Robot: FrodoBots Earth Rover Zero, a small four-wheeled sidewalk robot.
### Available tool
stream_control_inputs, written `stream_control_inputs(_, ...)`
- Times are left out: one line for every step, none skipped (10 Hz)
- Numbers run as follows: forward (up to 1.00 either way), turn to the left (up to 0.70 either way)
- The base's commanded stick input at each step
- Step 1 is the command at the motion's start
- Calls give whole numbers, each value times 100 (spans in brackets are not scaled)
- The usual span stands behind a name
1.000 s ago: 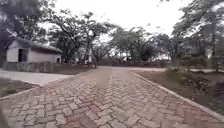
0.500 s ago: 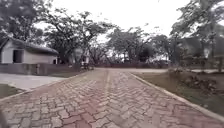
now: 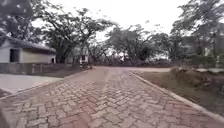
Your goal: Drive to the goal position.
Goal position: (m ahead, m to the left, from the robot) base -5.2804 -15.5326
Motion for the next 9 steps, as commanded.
stream_control_inputs(70,0)
stream_control_inputs(70,0)
stream_control_inputs(70,0)
stream_control_inputs(70,0)
stream_control_inputs(70,0)
stream_control_inputs(70,0)
stream_control_inputs(70,0)
stream_control_inputs(70,0)
stream_control_inputs(70,0)
